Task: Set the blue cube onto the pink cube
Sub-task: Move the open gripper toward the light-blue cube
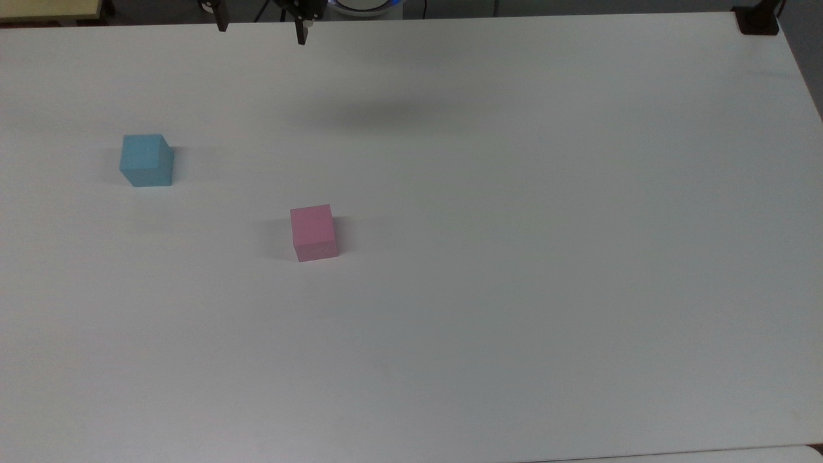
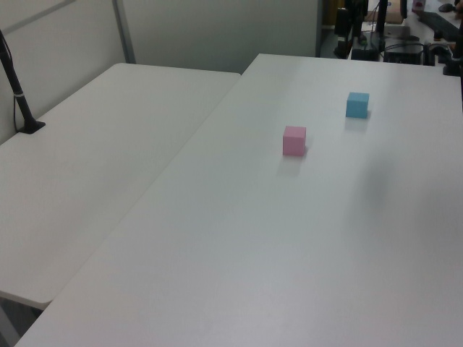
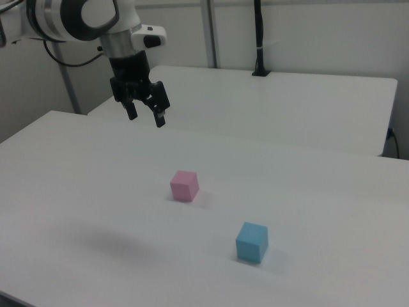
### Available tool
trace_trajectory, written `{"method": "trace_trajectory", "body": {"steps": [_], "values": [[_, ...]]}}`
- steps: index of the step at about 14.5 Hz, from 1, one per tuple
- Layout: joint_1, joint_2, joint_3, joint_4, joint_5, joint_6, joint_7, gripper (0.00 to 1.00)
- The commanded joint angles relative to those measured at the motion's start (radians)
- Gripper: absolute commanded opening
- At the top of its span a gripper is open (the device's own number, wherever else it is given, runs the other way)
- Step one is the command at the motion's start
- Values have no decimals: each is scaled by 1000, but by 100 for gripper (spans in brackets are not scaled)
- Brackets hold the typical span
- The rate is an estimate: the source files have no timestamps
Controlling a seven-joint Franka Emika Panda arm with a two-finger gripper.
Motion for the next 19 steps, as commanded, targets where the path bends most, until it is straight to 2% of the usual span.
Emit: {"method": "trace_trajectory", "body": {"steps": [1,14,19], "values": [[11,-13,-5,-21,1,7,-8,100],[9,-14,-4,-27,1,5,-12,100],[-17,-16,-16,-24,1,5,-15,100]]}}
